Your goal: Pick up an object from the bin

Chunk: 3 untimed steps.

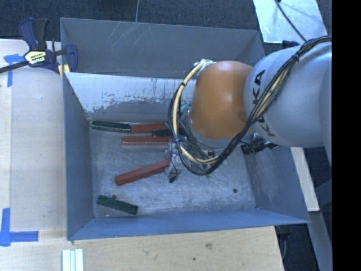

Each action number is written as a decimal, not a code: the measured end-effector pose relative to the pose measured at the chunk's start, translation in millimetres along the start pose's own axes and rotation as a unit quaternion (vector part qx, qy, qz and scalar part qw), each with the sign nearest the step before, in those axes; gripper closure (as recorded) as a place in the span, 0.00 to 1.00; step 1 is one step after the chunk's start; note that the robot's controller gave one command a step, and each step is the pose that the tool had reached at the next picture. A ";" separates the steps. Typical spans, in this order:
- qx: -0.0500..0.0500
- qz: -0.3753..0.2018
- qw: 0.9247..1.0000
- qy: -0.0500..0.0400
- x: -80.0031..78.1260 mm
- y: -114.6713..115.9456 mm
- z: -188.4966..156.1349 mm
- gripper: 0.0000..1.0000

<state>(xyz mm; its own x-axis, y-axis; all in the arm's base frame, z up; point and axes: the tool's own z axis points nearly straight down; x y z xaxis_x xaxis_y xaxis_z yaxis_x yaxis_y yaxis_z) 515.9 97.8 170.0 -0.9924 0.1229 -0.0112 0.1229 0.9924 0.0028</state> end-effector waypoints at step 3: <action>0.001 -0.028 1.000 0.003 -4.6 -18.9 -60.6 1.00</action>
Offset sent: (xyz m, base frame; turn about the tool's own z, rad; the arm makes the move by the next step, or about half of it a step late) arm -0.0232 -0.0318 -0.0731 -0.0812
